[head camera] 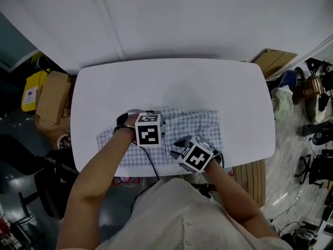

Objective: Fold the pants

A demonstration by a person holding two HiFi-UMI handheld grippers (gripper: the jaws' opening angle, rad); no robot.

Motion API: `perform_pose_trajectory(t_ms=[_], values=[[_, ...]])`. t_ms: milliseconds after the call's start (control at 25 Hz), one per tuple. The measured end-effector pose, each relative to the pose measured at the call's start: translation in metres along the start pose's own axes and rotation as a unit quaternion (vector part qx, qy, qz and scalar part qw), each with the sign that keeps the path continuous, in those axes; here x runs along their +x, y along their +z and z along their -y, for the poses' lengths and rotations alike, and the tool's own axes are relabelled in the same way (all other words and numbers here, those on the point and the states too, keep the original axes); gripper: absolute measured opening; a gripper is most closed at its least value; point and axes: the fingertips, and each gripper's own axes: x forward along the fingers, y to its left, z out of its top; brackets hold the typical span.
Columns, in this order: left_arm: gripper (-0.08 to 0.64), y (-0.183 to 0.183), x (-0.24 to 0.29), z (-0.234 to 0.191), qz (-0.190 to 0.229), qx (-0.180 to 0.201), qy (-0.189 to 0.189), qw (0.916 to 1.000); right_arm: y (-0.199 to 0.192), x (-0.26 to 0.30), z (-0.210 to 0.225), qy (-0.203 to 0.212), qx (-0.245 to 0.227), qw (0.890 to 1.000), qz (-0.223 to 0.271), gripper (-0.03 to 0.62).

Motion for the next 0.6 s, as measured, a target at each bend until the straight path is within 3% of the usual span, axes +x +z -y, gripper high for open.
perform_pose_trajectory(t_ms=[160,400,600], values=[[0.144,0.003,-0.009,0.017,0.032,-0.069,-0.009,0.9971,0.012,-0.003,0.006,-0.007,-0.044,0.999,-0.021,0.135],[0.104,-0.014,-0.013,0.032,0.035,-0.138,0.014,0.9898,0.03,-0.003,0.015,-0.029,-0.081,0.996,-0.024,0.075],[0.095,-0.028,-0.03,0.048,0.065,-0.224,0.044,0.9715,0.048,-0.004,0.011,-0.025,-0.138,0.989,-0.038,0.075]])
